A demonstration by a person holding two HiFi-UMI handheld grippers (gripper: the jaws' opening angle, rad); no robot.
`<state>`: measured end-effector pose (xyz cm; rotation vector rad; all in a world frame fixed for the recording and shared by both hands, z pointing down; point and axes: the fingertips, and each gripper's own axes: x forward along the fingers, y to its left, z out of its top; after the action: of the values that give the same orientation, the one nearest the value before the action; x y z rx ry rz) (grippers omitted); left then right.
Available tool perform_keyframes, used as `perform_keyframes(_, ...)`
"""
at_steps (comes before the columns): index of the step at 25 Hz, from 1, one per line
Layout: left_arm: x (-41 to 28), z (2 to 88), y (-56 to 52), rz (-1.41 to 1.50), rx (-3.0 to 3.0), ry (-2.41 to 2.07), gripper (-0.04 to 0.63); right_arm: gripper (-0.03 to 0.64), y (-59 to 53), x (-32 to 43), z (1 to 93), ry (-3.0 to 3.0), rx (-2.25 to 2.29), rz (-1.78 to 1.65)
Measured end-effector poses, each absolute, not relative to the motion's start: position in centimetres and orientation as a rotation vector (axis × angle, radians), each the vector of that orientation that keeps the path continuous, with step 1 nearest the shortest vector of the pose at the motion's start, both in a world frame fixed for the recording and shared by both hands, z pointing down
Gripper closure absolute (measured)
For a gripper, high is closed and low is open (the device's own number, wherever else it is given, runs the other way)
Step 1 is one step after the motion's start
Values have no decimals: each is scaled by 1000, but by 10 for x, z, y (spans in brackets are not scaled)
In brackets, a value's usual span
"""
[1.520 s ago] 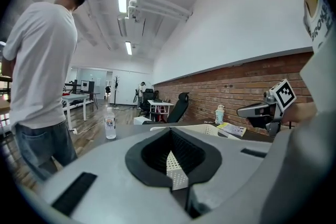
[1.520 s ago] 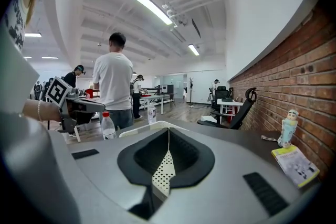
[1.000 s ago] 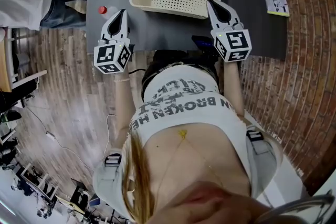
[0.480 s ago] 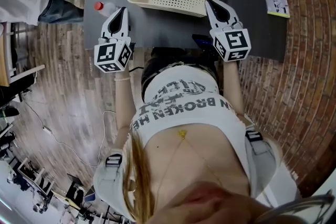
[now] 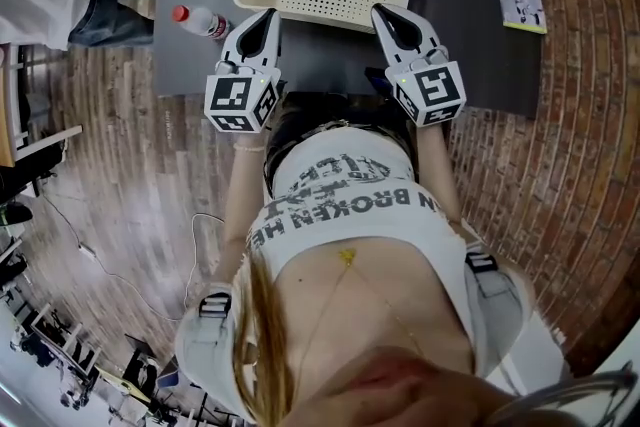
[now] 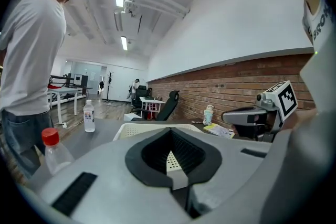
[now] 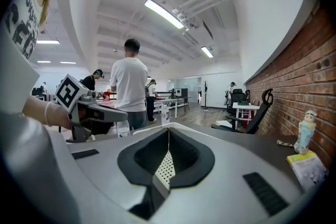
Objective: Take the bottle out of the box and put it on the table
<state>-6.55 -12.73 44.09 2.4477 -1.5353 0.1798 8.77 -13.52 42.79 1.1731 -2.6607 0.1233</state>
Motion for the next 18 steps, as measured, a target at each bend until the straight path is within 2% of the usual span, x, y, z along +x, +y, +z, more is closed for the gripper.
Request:
perform_keyframes(7,-22,412,-130,134,2552,-1468,589,607,-129,65,398,-2779,1146,78)
perform_keyframes(18,4,358,-138,69,2628,-1463,589,608,-130,62,353,-2904,1103,34)
